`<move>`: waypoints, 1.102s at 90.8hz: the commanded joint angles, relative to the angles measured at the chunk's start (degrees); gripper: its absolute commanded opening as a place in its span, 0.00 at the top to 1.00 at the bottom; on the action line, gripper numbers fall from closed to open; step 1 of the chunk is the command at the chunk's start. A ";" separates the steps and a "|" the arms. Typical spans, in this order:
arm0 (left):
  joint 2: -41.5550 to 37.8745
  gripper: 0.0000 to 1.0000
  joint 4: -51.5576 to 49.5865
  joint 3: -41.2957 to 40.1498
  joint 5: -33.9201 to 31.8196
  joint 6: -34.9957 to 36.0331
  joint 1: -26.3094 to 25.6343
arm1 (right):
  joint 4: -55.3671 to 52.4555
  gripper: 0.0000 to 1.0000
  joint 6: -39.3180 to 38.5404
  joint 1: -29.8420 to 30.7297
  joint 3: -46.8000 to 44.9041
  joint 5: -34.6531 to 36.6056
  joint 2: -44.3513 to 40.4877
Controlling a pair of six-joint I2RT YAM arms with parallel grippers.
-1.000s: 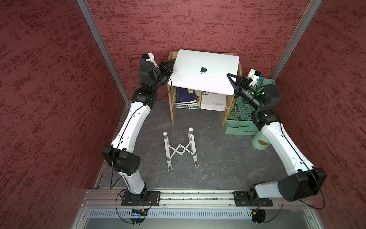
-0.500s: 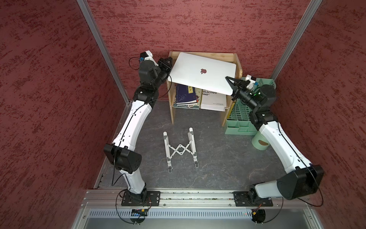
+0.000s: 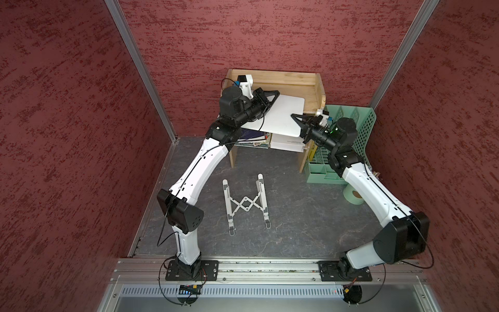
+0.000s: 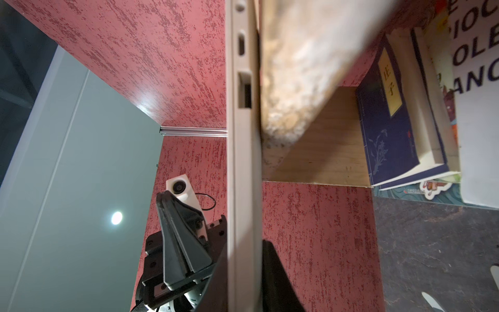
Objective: Close the laptop lid and set it aside
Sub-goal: Place the laptop on the shelf.
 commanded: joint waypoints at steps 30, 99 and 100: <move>-12.63 0.55 -32.81 11.95 -6.81 22.95 -6.08 | 3.45 1.00 2.69 1.02 4.00 3.95 -2.04; -15.96 0.62 -54.99 -3.37 -29.25 38.62 -14.93 | 0.43 1.00 1.58 1.63 6.75 4.43 -2.07; -15.65 0.62 -54.77 -3.17 -29.12 38.65 -14.75 | 0.39 1.00 1.55 1.63 6.72 4.43 -2.05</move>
